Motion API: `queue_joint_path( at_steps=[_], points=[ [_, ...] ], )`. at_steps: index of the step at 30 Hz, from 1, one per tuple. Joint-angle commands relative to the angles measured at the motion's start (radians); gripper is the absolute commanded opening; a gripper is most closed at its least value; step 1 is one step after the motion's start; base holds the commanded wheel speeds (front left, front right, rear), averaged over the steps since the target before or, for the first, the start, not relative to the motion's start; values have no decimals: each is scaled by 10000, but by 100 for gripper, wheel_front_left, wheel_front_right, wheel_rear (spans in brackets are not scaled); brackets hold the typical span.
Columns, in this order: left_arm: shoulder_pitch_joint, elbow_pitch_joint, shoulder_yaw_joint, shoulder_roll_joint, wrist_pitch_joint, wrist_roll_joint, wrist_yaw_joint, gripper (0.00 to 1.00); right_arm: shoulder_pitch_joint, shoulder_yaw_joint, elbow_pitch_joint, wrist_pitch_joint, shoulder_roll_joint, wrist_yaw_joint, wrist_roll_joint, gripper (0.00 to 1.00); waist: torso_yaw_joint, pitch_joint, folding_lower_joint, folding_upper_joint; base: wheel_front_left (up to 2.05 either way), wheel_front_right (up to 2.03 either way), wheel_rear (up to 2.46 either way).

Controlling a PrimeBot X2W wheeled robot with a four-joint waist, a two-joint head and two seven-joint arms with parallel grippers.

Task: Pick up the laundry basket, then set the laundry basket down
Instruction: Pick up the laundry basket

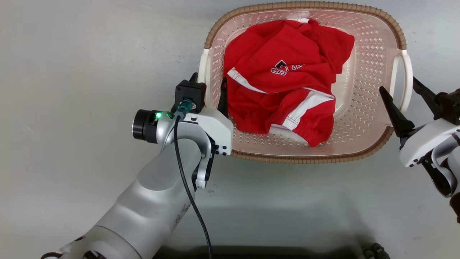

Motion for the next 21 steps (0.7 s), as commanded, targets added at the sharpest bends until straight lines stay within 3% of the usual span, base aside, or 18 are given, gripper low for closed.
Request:
queue_joint_path(
  at_steps=[1, 3, 4, 5, 14, 21],
  points=[
    [13, -50, 75, 162, -105, -99, 36, 100, 388, 169, -57, -136, -77, 40, 68, 100, -6, 7, 0, 0, 0, 0, 0],
    [-10, -26, 51, 162, -105, -109, 35, 100, 378, 188, -65, -136, -76, 40, 75, 100, -18, 23, 0, 0, 0, 0, 0],
    [-15, 0, 19, 162, -105, -129, 19, 98, 376, 221, -59, -136, -71, 40, 97, 81, -24, 31, 0, 0, 0, 0, 0],
    [19, 107, -38, 162, -105, -300, -1, 0, 394, 378, -20, -136, -59, 40, 258, 0, -31, 38, 0, 0, 0, 0, 0],
    [39, 32, -148, 162, -105, -376, 182, 0, 290, 949, 377, -136, -132, 40, 563, 0, 28, -177, 0, 0, 0, 0, 0],
    [197, 325, -285, 162, -105, -633, 23, 0, 188, 1471, 674, -136, 50, 40, 778, 0, -109, -725, 0, 0, 0, 0, 0]
  ],
)
